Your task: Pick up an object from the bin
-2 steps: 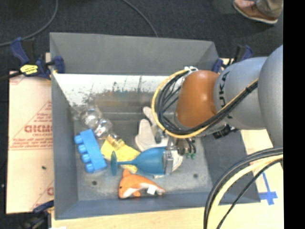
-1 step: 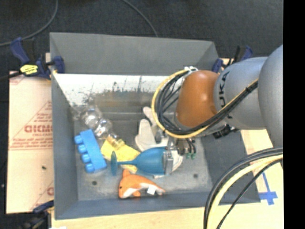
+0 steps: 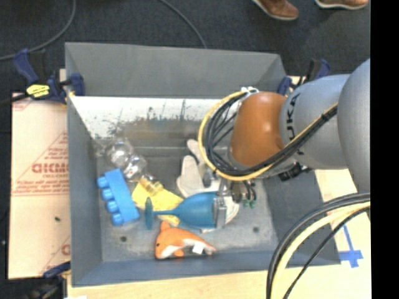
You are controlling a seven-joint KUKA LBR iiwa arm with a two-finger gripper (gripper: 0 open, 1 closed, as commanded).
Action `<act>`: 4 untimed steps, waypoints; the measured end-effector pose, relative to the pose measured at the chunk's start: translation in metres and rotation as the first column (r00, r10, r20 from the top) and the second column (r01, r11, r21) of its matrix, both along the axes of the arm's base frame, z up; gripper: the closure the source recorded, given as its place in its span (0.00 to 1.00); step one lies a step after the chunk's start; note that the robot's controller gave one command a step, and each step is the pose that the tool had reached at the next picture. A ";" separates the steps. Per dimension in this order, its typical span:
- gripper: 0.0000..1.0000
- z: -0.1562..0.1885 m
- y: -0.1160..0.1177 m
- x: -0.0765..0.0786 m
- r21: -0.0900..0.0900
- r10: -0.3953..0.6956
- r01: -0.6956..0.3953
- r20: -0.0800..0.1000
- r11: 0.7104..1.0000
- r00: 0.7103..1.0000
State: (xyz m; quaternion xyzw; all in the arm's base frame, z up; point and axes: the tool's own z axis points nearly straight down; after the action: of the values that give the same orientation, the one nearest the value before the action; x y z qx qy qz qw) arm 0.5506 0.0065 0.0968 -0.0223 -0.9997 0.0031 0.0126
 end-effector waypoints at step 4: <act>1.00 0.000 0.000 0.000 0.000 0.002 -0.002 0.000 1.000 1.000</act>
Offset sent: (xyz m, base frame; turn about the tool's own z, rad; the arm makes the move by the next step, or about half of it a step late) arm 0.0000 0.0000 0.0000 0.0000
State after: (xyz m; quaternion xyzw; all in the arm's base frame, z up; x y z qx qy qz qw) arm 0.5505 0.0066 0.0966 -0.0216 -0.9997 0.0032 0.0127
